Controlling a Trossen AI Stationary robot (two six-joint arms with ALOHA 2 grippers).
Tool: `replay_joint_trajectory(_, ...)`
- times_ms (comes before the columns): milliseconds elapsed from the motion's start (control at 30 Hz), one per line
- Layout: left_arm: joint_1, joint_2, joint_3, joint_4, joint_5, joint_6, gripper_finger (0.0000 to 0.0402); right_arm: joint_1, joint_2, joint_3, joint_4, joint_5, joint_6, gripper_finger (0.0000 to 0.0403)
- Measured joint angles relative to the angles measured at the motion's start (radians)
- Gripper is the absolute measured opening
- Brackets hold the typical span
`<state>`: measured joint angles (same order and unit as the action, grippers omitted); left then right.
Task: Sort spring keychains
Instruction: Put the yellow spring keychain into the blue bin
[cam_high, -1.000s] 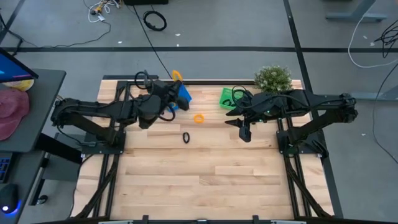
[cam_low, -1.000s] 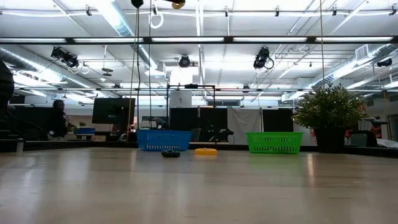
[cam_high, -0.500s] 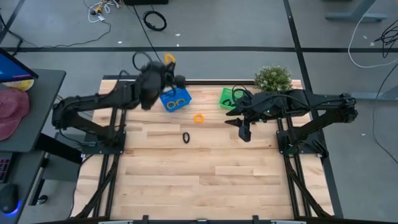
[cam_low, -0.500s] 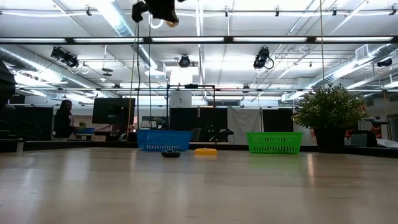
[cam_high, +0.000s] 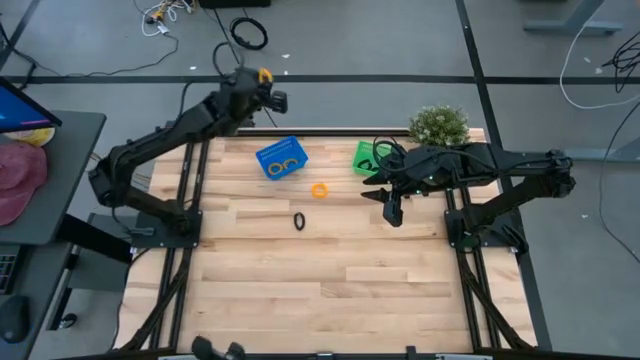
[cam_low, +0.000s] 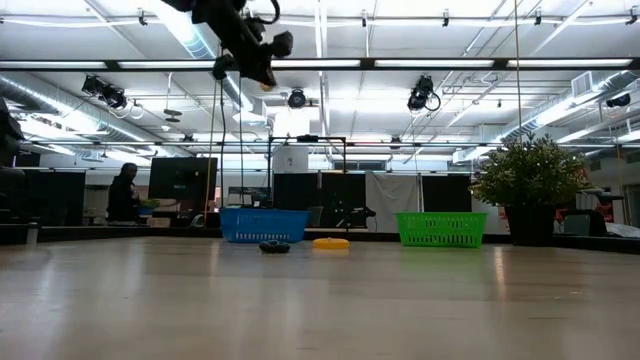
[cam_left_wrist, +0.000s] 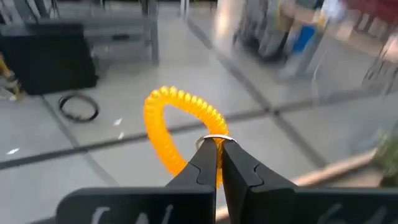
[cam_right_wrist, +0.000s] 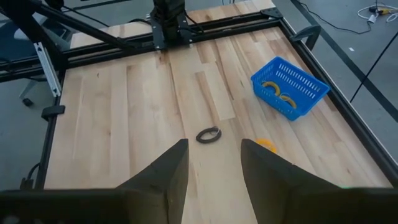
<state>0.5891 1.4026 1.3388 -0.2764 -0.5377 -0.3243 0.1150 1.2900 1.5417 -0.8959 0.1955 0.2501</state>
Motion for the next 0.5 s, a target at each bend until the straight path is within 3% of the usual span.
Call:
replay_joint_trajectory(300,0.021,0.217,0.293,-0.408,0.143,0.124,0.0006,-0.007,0.000,0.000,0.006,0.000,0.004,0.0151)
replay_joint_trajectory(500,0.060,0.291,0.329,-0.611,0.318,0.126,0.0006,-0.007,0.000,0.000,0.006,0.000,0.004,0.0151)
